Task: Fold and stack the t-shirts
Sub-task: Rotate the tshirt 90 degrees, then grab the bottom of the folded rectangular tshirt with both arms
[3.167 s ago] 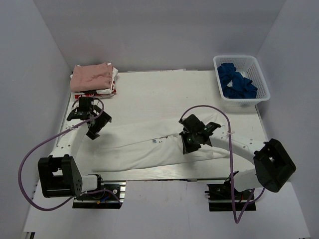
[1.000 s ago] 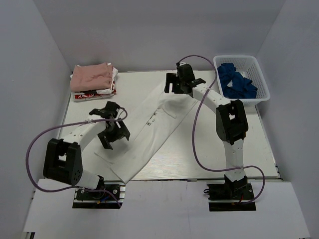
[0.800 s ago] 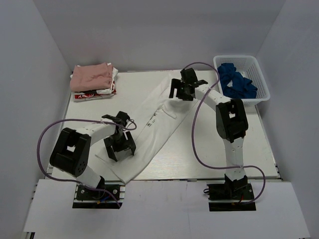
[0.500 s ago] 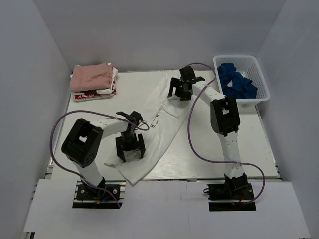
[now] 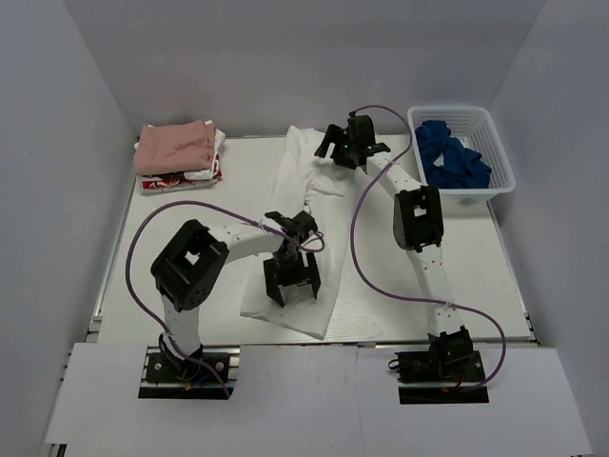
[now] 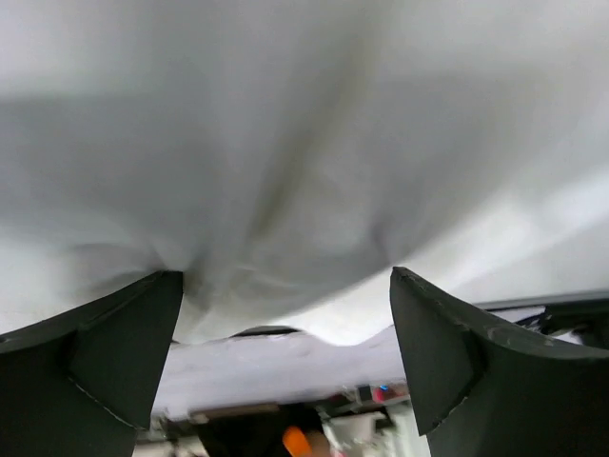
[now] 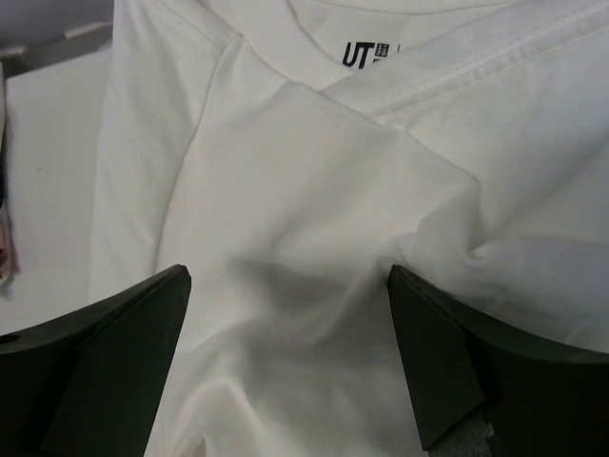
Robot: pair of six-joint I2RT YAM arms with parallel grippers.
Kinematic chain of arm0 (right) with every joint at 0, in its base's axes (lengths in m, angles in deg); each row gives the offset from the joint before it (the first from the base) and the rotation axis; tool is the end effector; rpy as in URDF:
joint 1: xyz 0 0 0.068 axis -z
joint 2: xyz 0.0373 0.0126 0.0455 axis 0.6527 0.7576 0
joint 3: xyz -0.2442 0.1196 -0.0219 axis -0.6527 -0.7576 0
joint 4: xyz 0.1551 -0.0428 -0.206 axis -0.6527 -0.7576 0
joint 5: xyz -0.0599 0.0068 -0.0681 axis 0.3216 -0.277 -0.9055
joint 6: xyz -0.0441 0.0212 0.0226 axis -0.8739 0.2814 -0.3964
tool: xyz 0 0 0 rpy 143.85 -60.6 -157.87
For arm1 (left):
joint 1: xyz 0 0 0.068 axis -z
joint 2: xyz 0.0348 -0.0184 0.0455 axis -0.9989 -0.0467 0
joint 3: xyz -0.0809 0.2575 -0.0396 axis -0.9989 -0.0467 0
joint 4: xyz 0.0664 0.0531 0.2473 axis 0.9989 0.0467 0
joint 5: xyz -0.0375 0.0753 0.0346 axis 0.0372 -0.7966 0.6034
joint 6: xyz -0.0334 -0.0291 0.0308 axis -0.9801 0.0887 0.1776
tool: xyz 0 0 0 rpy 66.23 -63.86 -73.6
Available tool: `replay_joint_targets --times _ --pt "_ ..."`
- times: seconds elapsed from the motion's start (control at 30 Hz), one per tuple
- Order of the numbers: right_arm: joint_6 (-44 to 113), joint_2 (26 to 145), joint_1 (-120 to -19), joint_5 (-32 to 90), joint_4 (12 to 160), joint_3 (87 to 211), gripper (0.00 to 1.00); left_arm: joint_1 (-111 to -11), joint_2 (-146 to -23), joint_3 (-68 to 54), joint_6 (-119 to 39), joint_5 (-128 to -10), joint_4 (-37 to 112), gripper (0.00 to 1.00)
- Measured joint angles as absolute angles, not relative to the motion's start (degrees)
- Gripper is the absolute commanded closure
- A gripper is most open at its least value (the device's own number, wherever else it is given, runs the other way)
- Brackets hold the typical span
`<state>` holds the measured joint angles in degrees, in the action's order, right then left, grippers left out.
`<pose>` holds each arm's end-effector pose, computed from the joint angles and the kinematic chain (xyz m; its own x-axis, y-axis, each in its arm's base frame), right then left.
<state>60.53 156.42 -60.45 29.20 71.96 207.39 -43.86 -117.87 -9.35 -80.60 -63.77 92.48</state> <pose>0.5600 0.2059 0.1643 -0.6615 0.3300 -0.6734 -0.1090 0.8461 0.5217 0.2333 -0.2324 0.1443 -0.9660 -0.1494 0.2108 -0.1742 0.9792 -0.1043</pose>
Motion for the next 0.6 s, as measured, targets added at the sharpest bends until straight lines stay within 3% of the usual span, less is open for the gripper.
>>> replay_joint_targets --times 0.23,0.33,0.43,0.6 --pt "56.1 155.66 -59.88 27.95 72.96 207.23 0.1 -32.06 -111.5 -9.98 -81.63 -72.67 84.93 0.0" --pt "51.81 150.15 -60.14 27.54 70.1 203.47 0.1 -29.9 -105.47 -9.98 -81.39 -77.39 83.91 0.0" --pt "48.14 137.8 -61.23 25.48 68.66 194.31 0.1 -30.22 -99.61 -10.18 -82.04 -83.24 84.5 0.0" --pt "47.24 106.09 -64.69 19.91 72.51 164.48 0.1 -32.37 -95.33 -17.54 -87.59 -93.19 90.64 0.0"
